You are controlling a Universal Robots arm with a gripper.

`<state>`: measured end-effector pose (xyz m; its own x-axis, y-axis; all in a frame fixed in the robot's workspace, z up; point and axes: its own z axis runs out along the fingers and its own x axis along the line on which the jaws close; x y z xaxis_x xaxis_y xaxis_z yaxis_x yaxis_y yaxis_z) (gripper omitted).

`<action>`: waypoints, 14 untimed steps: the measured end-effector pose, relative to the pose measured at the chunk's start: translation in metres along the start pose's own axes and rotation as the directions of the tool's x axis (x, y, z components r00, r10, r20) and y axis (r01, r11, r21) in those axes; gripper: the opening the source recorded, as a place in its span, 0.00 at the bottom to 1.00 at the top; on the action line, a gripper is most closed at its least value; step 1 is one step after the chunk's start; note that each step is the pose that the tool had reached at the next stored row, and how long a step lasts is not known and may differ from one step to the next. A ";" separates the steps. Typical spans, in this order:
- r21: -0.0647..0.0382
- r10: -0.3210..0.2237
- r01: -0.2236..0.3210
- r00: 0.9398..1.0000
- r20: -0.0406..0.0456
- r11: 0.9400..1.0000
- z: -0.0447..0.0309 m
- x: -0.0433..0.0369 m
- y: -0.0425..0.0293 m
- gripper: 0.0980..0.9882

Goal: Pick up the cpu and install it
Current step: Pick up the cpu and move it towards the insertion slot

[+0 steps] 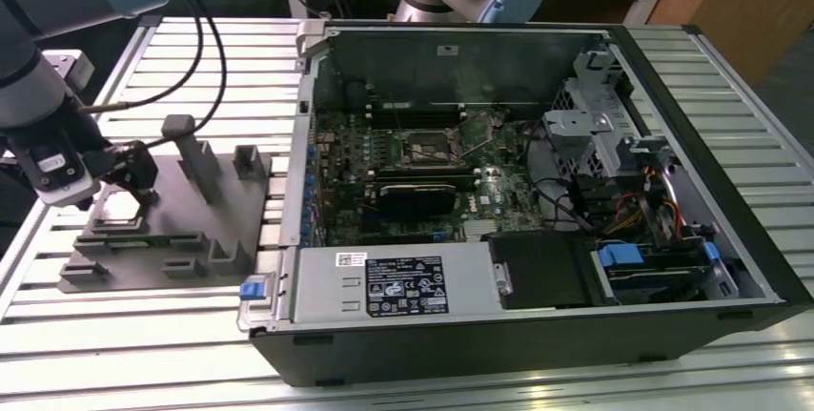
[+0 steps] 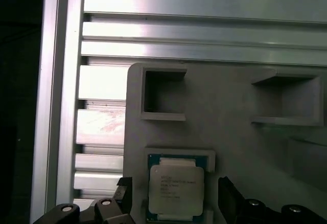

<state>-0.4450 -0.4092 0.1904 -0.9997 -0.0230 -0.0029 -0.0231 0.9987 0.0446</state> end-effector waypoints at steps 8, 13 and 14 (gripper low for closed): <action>0.000 0.000 0.000 1.000 0.002 1.000 0.0062 0.0011 -0.0003 0.73; 0.000 0.000 0.000 1.000 0.003 1.000 0.0094 0.0011 -0.0004 0.65; 0.000 0.000 0.000 1.000 0.003 1.000 0.0100 0.0012 -0.0004 0.65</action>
<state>-0.4462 -0.4092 0.1805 -0.9997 -0.0230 -0.0058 -0.0233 0.9987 0.0449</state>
